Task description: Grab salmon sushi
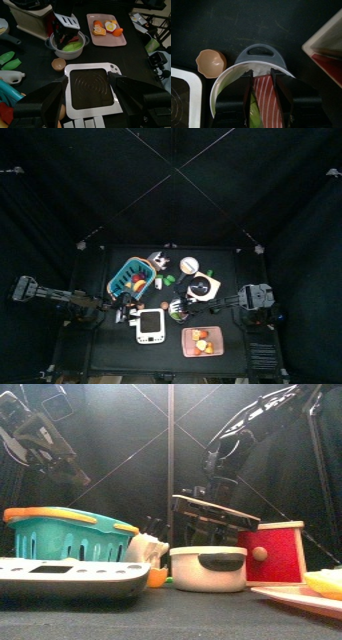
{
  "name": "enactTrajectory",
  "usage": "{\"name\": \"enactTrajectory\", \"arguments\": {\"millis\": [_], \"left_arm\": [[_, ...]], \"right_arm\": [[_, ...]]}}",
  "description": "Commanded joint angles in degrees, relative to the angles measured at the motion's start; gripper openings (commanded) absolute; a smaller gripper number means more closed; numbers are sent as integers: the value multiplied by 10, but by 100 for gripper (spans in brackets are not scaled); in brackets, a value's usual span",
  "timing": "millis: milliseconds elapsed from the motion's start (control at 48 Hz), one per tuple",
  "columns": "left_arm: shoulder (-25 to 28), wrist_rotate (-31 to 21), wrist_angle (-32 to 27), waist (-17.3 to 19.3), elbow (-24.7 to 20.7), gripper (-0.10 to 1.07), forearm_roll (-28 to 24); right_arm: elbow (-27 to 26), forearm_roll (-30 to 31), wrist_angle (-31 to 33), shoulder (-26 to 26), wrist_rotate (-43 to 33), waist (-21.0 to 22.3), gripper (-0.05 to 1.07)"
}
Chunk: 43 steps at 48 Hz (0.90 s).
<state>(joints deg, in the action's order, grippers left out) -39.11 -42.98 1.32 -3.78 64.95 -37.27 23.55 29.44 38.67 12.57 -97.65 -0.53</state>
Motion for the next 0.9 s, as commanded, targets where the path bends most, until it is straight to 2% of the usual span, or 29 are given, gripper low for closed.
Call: {"name": "enactTrajectory", "arguments": {"millis": [0,562,875], "left_arm": [[0,0,3,2,-9,97,-1],[0,0,3,2,-9,97,-1],[2,1,5,3,-9,97,-1]], "right_arm": [[-14,8,11,-38,1,0,51],[-15,42,12,-76,0,-2,51],[-21,84,-4,-91,1,-1,51]]}}
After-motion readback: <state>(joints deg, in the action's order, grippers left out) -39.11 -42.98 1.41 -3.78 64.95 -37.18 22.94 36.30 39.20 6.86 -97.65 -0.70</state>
